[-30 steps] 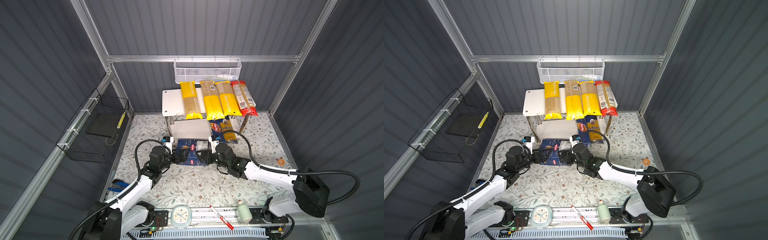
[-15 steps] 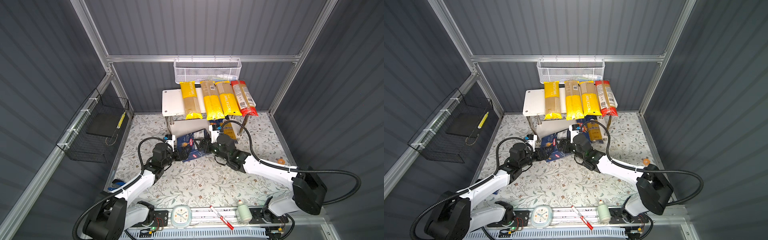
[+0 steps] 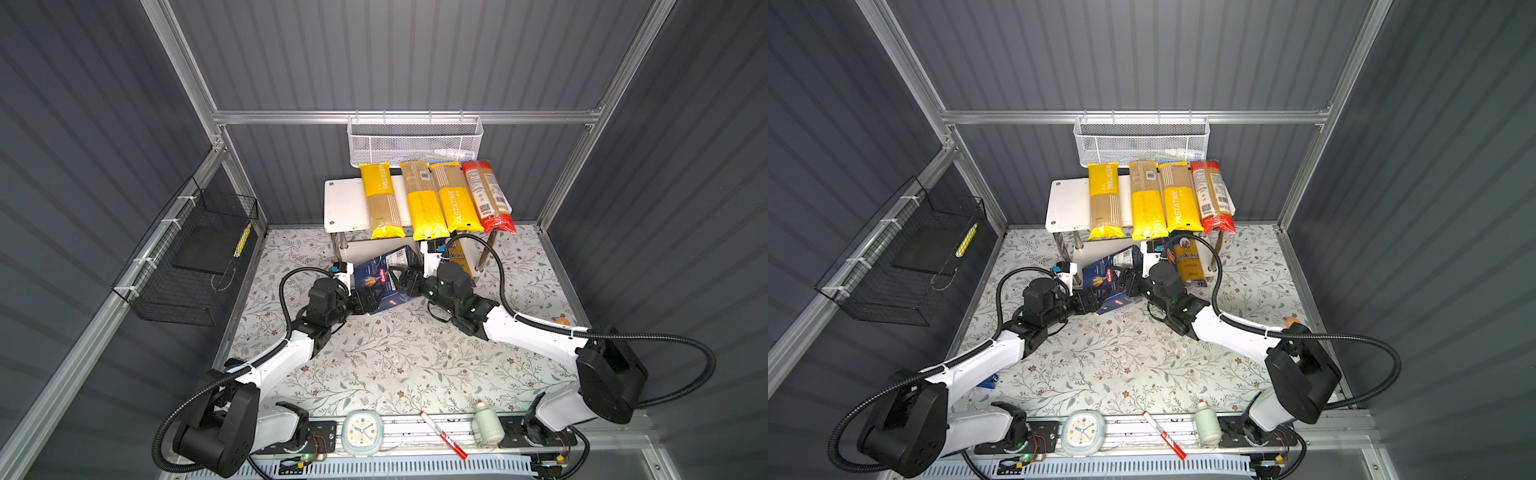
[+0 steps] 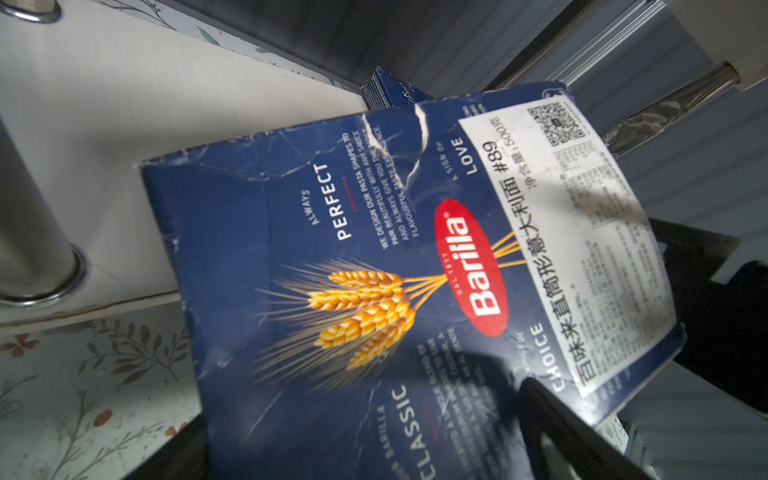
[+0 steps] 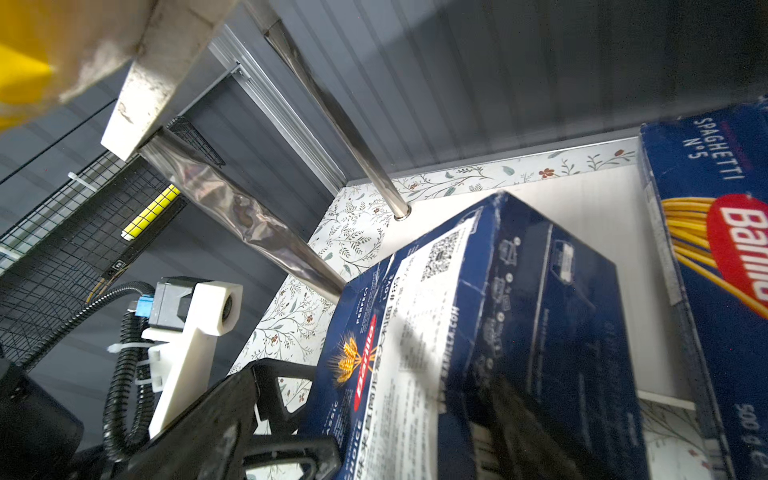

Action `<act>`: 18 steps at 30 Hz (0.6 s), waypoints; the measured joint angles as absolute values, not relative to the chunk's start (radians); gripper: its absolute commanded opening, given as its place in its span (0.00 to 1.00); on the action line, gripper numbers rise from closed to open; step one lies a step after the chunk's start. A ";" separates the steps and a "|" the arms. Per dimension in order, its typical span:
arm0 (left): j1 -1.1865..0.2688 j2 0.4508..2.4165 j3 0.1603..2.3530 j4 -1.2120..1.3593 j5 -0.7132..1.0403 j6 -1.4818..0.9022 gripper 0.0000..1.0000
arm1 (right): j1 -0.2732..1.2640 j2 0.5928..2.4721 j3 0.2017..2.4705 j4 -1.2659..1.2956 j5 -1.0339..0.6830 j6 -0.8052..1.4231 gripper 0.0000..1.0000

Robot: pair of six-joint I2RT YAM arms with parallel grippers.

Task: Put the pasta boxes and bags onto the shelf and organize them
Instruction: 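Push the box onto the shelf's lower tier with both grippers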

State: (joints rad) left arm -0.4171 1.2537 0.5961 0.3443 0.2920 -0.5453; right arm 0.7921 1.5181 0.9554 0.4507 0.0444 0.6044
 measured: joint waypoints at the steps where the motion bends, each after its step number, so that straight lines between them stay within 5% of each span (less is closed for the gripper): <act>1: -0.417 1.256 0.599 0.343 0.289 -0.542 0.99 | 0.790 1.521 0.954 0.456 0.044 0.605 0.88; 18: -0.417 1.306 0.637 0.345 0.207 -0.467 0.99 | 0.758 1.615 0.926 0.493 0.022 0.628 0.87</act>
State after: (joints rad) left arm -0.4171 1.3056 0.6369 0.3447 0.2066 -0.4675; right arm 0.7582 1.6150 0.9257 0.4934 0.0216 0.6285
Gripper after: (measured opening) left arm 0.993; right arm 0.873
